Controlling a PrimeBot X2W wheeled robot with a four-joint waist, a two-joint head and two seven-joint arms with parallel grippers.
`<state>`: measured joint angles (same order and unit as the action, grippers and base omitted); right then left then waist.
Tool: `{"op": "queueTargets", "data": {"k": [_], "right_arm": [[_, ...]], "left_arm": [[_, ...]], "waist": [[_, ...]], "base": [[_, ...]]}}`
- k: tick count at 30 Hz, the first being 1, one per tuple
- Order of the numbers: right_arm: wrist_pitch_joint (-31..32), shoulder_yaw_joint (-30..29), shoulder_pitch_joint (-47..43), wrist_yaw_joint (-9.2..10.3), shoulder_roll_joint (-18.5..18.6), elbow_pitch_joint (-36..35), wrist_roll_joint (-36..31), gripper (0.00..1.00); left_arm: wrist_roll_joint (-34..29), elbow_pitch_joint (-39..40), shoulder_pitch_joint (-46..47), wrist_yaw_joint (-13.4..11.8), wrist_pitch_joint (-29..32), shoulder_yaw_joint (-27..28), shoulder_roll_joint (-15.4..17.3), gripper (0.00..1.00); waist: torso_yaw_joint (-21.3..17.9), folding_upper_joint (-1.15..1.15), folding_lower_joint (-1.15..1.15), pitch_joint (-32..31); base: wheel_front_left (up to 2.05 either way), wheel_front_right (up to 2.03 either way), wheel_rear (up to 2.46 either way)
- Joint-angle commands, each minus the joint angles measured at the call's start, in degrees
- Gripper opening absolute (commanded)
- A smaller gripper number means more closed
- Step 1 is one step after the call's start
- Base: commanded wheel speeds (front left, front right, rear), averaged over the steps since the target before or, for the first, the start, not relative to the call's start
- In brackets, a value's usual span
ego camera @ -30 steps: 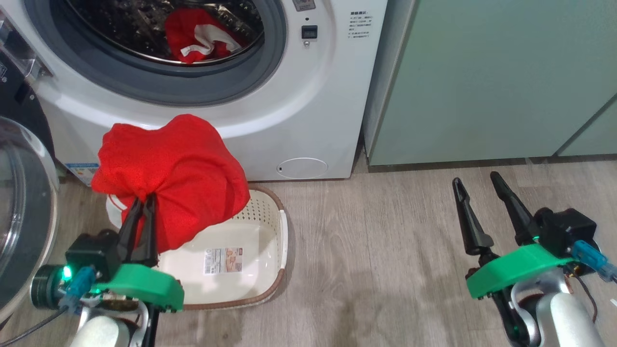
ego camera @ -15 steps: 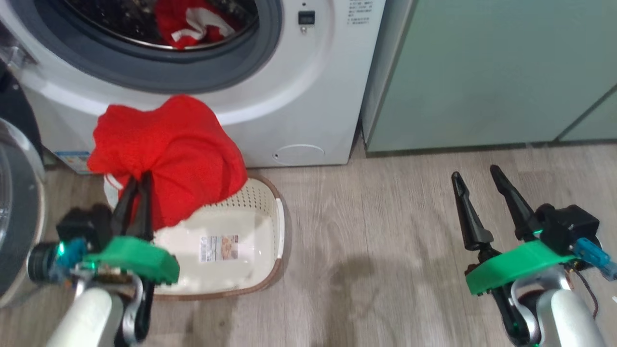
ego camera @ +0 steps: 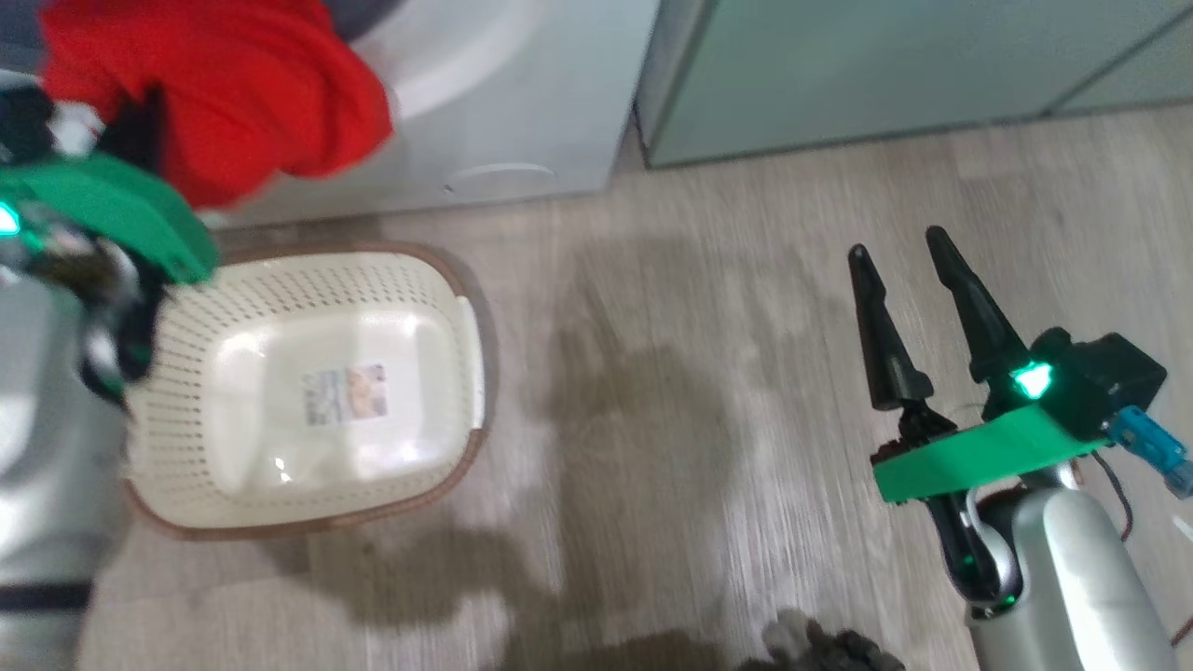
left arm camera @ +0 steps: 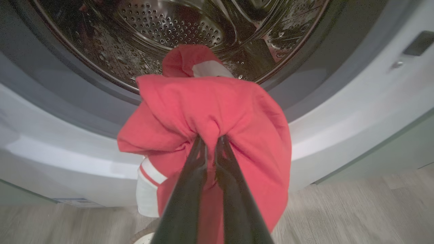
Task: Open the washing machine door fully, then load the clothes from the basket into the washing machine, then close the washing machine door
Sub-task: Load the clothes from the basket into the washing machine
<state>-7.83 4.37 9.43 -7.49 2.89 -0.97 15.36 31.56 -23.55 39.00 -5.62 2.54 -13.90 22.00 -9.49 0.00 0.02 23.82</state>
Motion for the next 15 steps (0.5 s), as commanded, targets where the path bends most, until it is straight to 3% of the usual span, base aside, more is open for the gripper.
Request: {"op": "queueTargets", "data": {"k": [1, 15], "right_arm": [[-0.85, 1.58, 1.35, 0.0, -0.02, -1.49, 0.43, 1.0], [-6.57, 7.88, 7.77, 0.0, -0.02, 3.63, 6.3, 1.0]], "left_arm": [[0.35, 0.96, 3.41, 0.38, 0.62, 2.75, 3.14, 0.0], [-1.66, -11.46, 28.96, 3.43, 12.67, 2.46, 12.97, 0.0]], "waist": [[-3.32, 0.0, -0.02, 3.84], [-11.06, 0.0, -0.02, 15.02]], "base": [[0.0, 0.0, 0.0], [0.0, 0.0, 0.0]]}}
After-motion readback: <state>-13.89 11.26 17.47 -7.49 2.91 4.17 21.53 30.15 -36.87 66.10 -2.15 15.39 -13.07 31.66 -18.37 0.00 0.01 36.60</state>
